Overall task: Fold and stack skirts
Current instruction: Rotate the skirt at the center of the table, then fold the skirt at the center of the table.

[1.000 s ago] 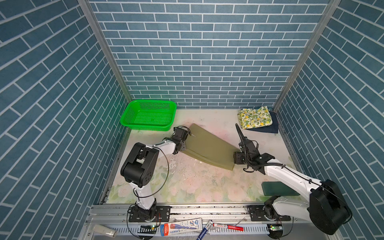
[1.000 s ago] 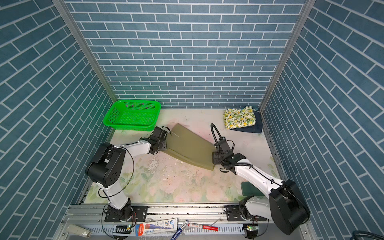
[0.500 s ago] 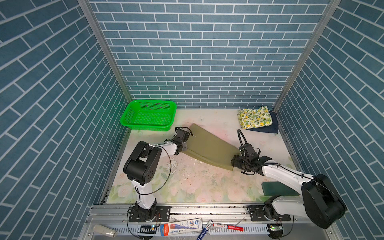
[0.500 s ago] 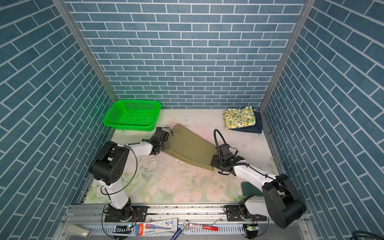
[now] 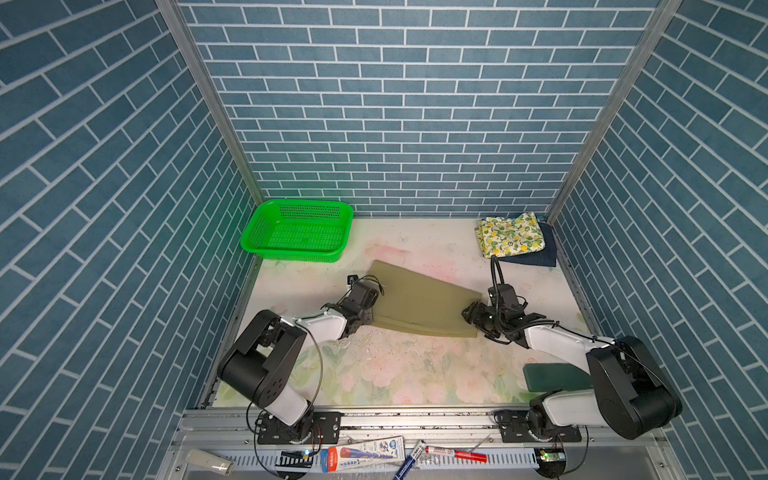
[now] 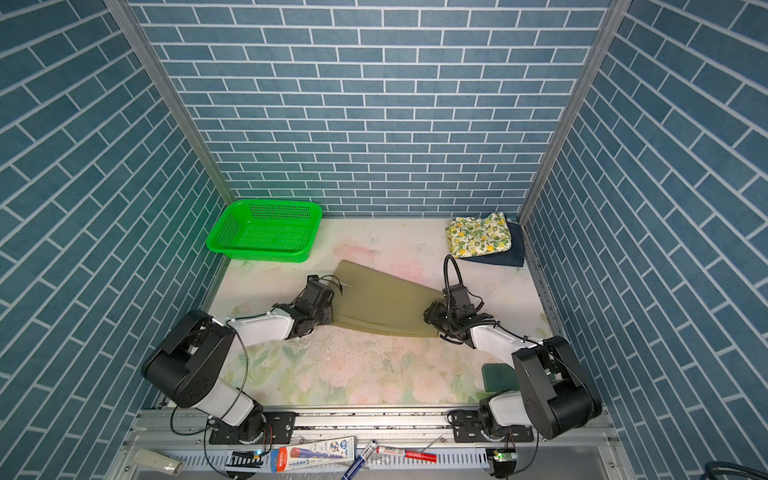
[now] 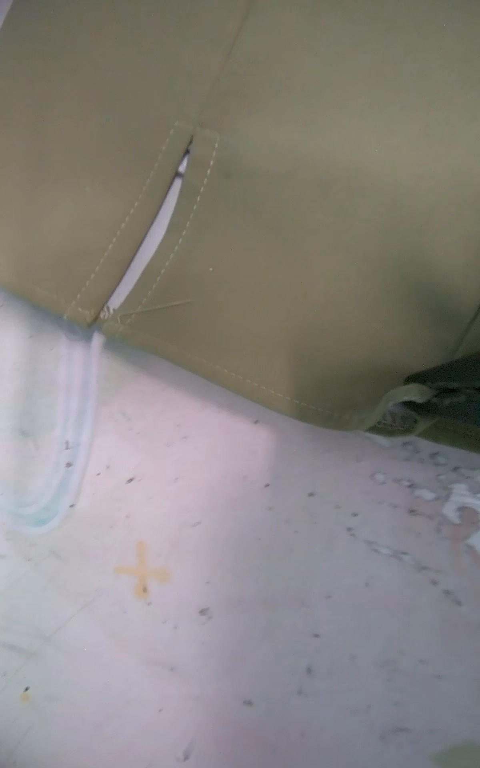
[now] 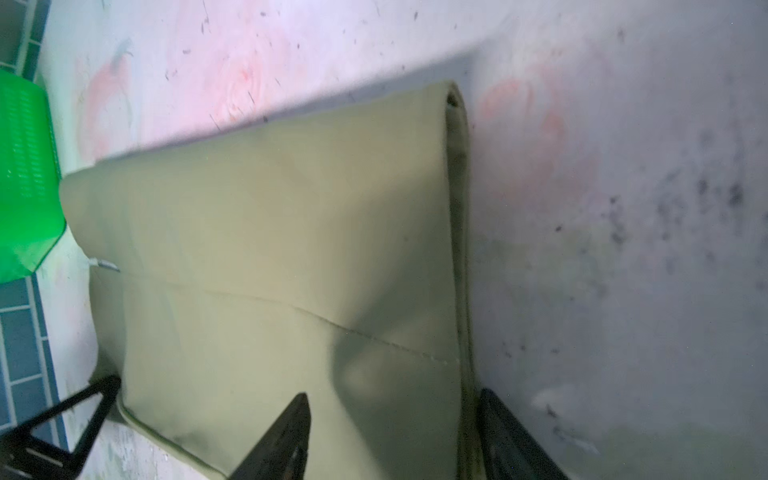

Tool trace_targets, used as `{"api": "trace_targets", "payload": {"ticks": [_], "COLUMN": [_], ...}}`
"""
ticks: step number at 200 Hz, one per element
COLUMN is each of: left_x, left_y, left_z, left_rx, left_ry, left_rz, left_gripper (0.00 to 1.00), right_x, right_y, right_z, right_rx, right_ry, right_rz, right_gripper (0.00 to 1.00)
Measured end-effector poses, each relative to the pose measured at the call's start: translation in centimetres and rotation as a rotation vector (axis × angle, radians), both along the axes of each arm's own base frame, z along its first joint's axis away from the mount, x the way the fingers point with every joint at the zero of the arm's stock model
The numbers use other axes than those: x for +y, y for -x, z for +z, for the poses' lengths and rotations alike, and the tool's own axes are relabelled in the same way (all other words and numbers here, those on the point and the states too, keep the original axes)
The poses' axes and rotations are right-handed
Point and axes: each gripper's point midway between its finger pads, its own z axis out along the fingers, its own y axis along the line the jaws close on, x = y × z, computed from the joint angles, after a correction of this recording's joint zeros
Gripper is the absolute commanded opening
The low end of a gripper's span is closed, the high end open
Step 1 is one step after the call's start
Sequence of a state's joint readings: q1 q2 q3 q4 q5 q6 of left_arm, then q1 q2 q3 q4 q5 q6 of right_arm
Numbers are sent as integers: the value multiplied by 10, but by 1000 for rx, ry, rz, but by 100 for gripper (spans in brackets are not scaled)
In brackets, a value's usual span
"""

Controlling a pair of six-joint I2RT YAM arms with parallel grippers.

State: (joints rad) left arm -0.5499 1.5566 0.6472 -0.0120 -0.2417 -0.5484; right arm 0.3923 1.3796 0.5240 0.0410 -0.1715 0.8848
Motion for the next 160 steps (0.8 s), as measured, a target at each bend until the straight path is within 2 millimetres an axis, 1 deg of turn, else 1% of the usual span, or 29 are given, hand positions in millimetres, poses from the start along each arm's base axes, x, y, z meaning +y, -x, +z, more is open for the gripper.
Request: {"api": "trace_targets", "payload": {"ticks": [7,16,22,31,44,57,76,89,104,121,137,152,160], "left_x": [-3,-5,-6,-5,-2,0,-1,-2,-3,1,7,12,13], "left_y": [8,16,21,27,32,32,27,18,7,-8,-15,-19,-21], "left_z": [0,0,1,5,15,30,50,61,67,62,49,32,24], "left_rx": [2,6,8,12,4,-24,-53,-65,-60,-32,12,65,91], "left_ry": [5,10,13,16,20,28,39,50,56,62,59,54,55], "left_rz": [-12,-24,-32,-38,-38,-37,-40,-38,-28,-11,6,17,19], "left_gripper": [11,28,36,45,53,57,60,61,62,62,63,63,63], "right_x": [-2,-4,-5,-8,-10,-13,-17,-17,-16,-13,-12,-11,-11], "right_y": [-3,-6,-8,-9,-10,-12,-15,-19,-24,-29,-32,-33,-34], "right_z": [0,0,0,0,-1,-2,-3,-4,-5,-7,-9,-13,-14], "right_rx": [-4,-7,-9,-9,-11,-13,-14,-18,-22,-27,-33,-31,-33], "right_ry": [-10,-22,-26,-28,-30,-24,-24,-25,-27,-24,-21,-18,-15], "right_rz": [-5,-12,-14,-12,-8,-2,6,14,27,47,60,73,80], "right_gripper": [63,62,61,59,57,54,50,47,42,35,20,0,0]}}
